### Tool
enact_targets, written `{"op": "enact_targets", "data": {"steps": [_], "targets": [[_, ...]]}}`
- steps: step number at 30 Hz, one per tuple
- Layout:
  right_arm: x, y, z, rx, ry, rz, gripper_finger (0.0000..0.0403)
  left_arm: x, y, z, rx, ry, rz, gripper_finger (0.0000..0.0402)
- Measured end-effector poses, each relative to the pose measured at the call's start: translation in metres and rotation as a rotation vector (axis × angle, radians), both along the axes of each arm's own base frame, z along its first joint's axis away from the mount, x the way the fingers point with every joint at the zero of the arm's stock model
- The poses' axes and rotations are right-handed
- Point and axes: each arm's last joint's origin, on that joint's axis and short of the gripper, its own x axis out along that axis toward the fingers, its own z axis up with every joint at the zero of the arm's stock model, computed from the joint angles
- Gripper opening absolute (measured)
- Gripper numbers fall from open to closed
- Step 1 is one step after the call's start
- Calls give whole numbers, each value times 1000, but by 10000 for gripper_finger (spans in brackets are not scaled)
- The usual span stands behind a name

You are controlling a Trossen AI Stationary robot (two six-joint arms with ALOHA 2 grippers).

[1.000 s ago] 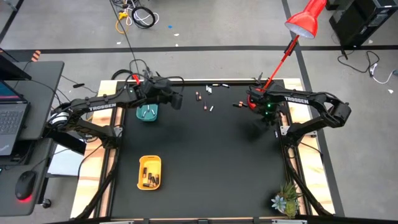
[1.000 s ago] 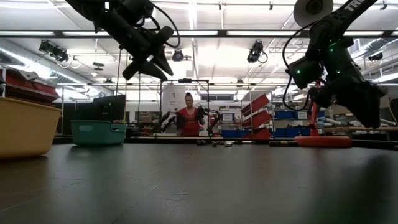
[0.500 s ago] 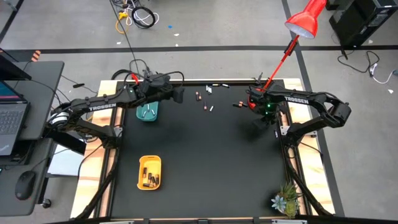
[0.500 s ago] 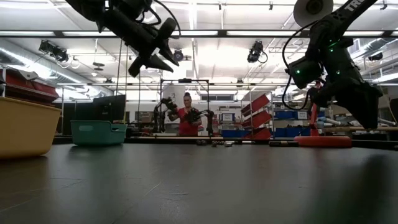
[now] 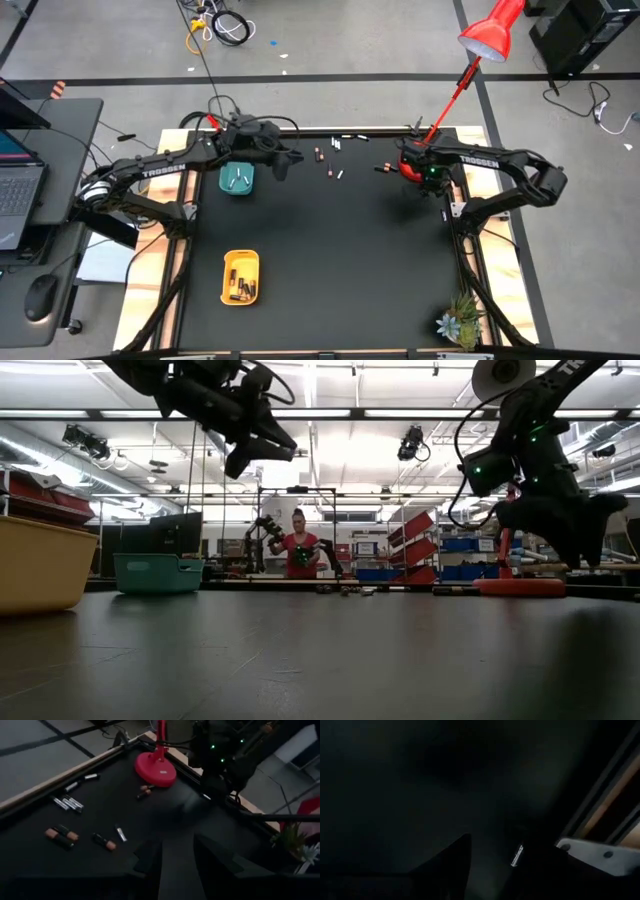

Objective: Sort batteries
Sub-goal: Put the white battery into the blue bin

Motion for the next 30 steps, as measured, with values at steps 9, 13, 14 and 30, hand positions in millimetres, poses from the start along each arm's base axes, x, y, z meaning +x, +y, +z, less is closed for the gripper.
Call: {"op": "enact_targets", "data": {"steps": [9,13,14,30], "targets": [[-10,6,6,-91,211,-212,171,0,0,1,36,-12,-51,119],[-9,4,5,-128,220,-234,167,1,1,3,72,-28,-60,119],[-9,4,5,-125,217,-218,166,1,1,4,77,-35,-59,119],[17,13,-17,243,154,446,168,4,19,-2,87,-48,19,120]]}}
